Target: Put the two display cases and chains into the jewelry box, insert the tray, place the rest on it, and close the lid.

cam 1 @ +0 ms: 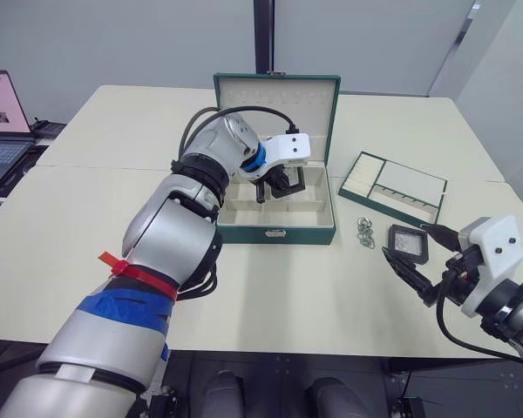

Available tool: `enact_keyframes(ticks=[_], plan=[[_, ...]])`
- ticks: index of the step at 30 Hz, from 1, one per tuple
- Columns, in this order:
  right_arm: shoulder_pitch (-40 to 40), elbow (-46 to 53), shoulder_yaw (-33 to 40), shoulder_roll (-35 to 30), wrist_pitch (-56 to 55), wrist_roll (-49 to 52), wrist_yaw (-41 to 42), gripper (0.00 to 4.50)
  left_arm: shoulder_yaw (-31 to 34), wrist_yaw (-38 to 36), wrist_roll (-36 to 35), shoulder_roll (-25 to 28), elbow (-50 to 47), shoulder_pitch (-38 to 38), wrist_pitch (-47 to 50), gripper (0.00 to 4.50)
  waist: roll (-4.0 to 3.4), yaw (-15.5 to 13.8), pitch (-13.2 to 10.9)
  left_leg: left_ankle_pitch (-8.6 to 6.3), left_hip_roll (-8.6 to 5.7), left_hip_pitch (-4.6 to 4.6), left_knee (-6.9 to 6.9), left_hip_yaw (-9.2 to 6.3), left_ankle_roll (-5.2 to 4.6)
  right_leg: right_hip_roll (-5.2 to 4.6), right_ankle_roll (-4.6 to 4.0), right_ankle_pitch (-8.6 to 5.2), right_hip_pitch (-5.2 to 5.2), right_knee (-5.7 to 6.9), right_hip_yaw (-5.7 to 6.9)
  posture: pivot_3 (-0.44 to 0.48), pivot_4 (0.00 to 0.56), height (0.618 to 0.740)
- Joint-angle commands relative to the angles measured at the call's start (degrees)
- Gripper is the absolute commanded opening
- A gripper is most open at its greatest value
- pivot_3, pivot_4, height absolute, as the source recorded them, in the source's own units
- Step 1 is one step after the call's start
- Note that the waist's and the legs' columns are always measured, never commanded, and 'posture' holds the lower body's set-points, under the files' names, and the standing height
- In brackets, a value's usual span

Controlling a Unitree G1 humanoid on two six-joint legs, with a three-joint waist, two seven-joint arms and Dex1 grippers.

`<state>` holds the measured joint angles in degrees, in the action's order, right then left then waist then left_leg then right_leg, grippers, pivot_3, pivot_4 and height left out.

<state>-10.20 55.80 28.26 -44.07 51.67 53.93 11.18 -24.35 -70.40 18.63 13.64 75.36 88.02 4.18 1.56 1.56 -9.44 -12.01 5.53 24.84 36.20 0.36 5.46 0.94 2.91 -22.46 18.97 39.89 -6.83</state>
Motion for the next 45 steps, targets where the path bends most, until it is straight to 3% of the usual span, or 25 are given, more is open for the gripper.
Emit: enact_keyframes(ticks=[1,23,31,41,45], plan=[[0.03,2.34,2.45,-0.52,-1.62,3.16,-0.17,4.50,1.12,0.66,0.54,-0.16,0.06,0.39,-0.86,0.02,0.00,0.00,0.00,0.00,0.00,0.00,0.00,0.00,0.00,0.00,0.00,0.00,0.00,0.00,0.00,0.000,0.150,0.726],[-2.06,2.55,3.46,-5.31,-4.67,11.95,-2.63,4.50,0.87,0.22,2.16,-0.61,0.76,-0.30,-3.27,0.02,0.00,-0.01,0.00,0.00,-0.01,-0.01,0.00,-0.07,-0.01,0.00,0.00,0.00,-0.11,-0.04,0.05,0.000,0.150,0.726],[-2.62,2.40,3.12,-6.24,-5.44,12.20,-3.23,4.50,1.34,0.42,2.15,-0.47,0.79,-0.34,-3.55,2.36,0.00,0.00,0.00,0.00,-0.02,-0.01,0.00,-0.08,-0.01,0.00,0.00,0.00,-0.13,-0.05,0.06,0.000,0.150,0.726],[-1.01,1.08,1.28,-6.88,-6.28,12.15,-2.73,4.50,3.35,-5.04,0.68,0.91,0.06,0.45,-2.70,2.36,0.00,0.03,0.00,0.00,-0.02,-0.02,0.00,-0.09,-0.01,0.00,0.01,0.00,-0.14,-0.06,0.07,0.000,0.150,0.726],[-0.10,0.35,0.33,-6.87,-6.42,12.10,-2.39,4.50,4.54,-8.10,0.08,1.61,-0.30,0.99,-2.03,3.22,0.00,0.04,0.00,0.00,-0.02,-0.02,0.00,-0.10,-0.01,0.00,0.01,0.00,-0.14,-0.05,0.08,0.000,0.150,0.726]])
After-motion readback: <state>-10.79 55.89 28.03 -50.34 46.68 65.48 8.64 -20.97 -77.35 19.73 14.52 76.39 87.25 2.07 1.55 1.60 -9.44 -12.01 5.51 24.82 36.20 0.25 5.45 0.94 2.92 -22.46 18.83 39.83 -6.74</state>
